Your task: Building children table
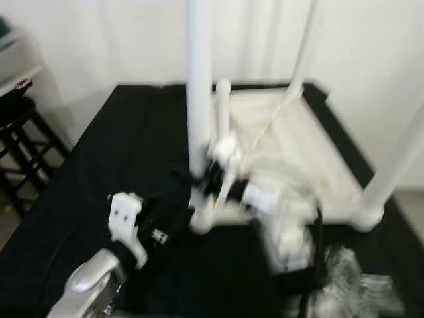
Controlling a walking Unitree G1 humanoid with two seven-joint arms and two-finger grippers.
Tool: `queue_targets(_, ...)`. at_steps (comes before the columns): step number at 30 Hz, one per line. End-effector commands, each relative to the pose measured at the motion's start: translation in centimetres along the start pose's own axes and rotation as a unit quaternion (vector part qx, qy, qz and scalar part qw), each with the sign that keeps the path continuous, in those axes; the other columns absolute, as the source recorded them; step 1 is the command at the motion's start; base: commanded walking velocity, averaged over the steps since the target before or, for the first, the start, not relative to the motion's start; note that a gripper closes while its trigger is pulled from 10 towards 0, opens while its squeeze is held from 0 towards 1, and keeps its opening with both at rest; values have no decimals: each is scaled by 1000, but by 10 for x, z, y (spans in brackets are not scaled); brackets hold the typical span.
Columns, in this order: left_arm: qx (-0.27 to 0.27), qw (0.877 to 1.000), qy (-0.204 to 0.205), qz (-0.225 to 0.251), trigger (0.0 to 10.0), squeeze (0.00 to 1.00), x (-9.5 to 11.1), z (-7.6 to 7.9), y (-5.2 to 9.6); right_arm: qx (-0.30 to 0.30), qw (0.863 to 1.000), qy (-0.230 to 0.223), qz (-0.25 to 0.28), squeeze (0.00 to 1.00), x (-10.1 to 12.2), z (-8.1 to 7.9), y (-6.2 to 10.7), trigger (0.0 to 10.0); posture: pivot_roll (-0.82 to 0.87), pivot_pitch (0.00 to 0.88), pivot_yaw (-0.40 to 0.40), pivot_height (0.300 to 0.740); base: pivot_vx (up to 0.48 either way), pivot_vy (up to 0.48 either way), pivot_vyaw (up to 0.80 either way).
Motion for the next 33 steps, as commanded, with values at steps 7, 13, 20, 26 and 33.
queue_targets(7, 26, 999, -21, -21, 10000, 0, -2, -9, 13, 45, 994, -15, -100, 0, -42, 0, -2, 10000, -35, 97, 100, 740, 0, 0, 0)
queue_targets(13, 42, 998, -36, -30, 10000, 0, -6, -6, 22, 99, 994, -39, -28, 1000, -21, 12, -5, 10000, -29, 89, 116, 740, 0, 0, 0)
queue_targets(20, 56, 998, -10, -7, 10000, 0, -6, 0, 23, 259, 961, 57, 78, 0, 16, 49, 2, 10000, -12, 80, 111, 740, 0, 0, 0)
queue_targets(26, 57, 998, -19, 2, 10000, 0, -6, -1, 20, 342, 936, 27, 81, 0, 21, 57, -6, 8392, -3, 77, 103, 740, 0, 0, 0)
queue_targets(33, 48, 999, -5, 6, 10000, 0, -6, 2, 19, 364, 928, 4, 83, 0, 20, 62, -13, 0, -2, 87, 96, 740, 0, 0, 0)
Point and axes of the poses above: a point about 5 cm out from each wrist's last joint towards the gripper, its own y axis pointing back from the gripper into the wrist, its own x axis along the axis of the wrist's last joint, z = x × y, the point moved 3 cm from there along -y, pointing out of the wrist towards the gripper, and after that the axes turned 14 degrees about y, right-handed, at the moved point
